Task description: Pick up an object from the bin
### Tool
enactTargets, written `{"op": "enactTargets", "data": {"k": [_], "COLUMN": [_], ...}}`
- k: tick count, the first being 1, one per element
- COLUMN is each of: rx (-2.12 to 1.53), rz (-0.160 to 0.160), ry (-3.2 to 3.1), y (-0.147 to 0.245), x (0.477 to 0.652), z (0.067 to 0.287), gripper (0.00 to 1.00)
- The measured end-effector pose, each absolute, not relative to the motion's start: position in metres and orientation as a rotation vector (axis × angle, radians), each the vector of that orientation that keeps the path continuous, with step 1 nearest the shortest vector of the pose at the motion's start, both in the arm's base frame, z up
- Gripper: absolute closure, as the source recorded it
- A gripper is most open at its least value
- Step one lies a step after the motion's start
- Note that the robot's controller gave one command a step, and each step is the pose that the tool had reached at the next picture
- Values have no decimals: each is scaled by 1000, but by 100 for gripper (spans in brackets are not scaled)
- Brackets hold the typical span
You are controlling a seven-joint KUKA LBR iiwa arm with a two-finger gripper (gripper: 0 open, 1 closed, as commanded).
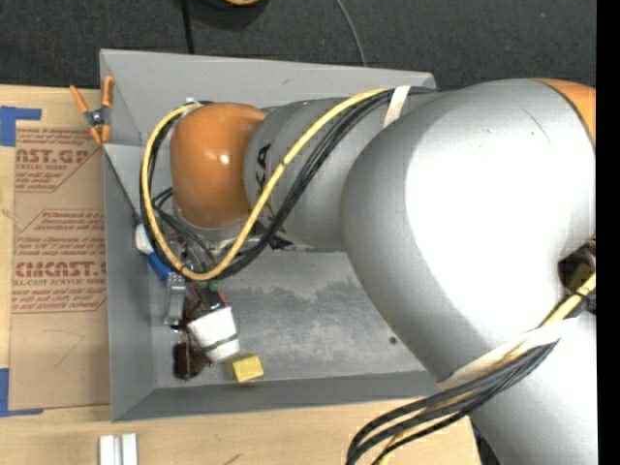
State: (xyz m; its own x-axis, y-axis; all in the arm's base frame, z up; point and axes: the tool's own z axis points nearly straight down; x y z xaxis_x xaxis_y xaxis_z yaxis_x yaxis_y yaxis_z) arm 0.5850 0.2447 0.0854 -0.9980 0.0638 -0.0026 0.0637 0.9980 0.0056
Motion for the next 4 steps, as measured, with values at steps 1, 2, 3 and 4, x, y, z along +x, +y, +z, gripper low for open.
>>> {"op": "enactTargets", "data": {"k": [1, 2, 3, 4], "rx": [-11, 368, 76, 943], "rz": [4, 11, 4, 12], "ry": [3140, 3117, 3138, 2995], "y": [248, 240, 246, 248], "x": [583, 588, 587, 586], "z": [81, 96, 70, 69], "gripper": [0, 0, 0, 100]}}
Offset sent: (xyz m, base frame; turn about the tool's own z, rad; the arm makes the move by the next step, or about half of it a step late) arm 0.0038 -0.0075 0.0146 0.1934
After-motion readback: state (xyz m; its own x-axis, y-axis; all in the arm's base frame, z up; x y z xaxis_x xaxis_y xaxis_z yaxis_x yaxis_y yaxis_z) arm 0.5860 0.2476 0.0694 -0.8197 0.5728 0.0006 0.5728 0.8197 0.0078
